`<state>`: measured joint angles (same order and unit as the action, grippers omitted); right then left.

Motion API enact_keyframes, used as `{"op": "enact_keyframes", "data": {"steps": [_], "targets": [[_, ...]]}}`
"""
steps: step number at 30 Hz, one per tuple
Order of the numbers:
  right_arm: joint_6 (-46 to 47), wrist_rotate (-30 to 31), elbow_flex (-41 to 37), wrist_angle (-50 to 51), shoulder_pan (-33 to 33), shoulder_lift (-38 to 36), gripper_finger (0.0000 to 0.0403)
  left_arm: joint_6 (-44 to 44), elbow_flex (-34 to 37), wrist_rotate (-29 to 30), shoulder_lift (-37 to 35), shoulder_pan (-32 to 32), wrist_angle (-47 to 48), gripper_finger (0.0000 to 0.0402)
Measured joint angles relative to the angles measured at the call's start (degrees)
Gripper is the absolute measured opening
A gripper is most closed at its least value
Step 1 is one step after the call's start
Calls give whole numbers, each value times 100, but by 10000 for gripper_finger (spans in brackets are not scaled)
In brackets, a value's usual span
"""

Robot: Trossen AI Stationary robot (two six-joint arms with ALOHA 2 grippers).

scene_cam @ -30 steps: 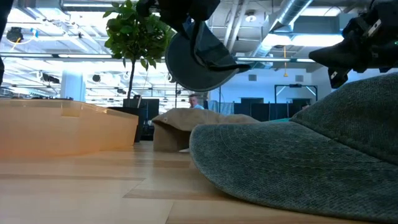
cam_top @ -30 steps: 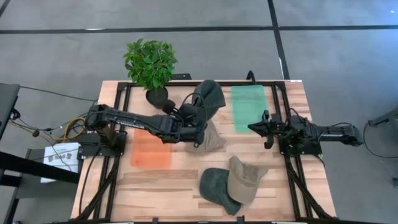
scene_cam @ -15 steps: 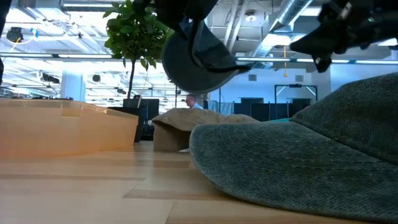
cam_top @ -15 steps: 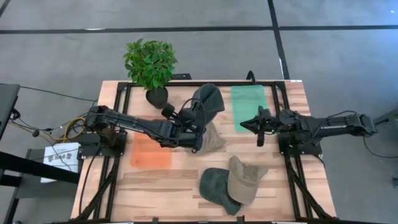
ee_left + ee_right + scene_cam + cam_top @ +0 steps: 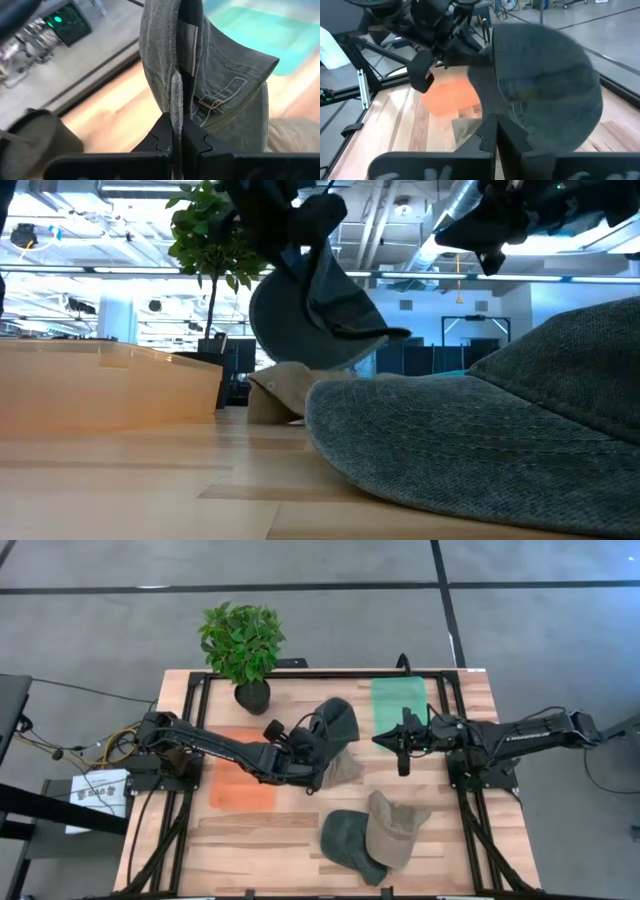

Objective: Pick & Place hat
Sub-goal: Put the top blue cap into the blue bin

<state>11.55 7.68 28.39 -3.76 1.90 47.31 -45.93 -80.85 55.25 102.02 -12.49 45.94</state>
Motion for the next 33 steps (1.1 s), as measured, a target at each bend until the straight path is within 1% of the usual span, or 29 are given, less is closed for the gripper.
{"op": "enact_keyframes", "data": {"steps": [6, 8, 16, 18, 22, 29, 31, 33], "targets": [[2, 0, 6, -1, 1, 44, 0, 646, 431, -485, -79, 45, -1267, 0], [2, -1, 6, 9, 1, 35, 0, 916, 489, -704, -87, 113, -1766, 0], [4, -25, 6, 12, 1, 29, 0, 2052, 537, -1437, -87, 481, -3020, 0], [4, -35, 6, 11, 1, 29, 0, 2287, 537, -1734, -98, 607, -3148, 0], [4, -170, 6, 25, 1, 26, 0, 2501, 537, -2280, -242, 831, -3080, 0], [2, -219, 6, 30, 173, 26, 0, 3108, 540, -2910, -816, 1106, -2759, 0], [2, -171, 6, 38, 229, -26, 0, 3212, 667, -3123, -1020, 1176, -2758, 0], [2, -166, 6, 16, 270, -88, 0, 3231, 944, -3230, -1287, 1215, -2825, 0]]}}
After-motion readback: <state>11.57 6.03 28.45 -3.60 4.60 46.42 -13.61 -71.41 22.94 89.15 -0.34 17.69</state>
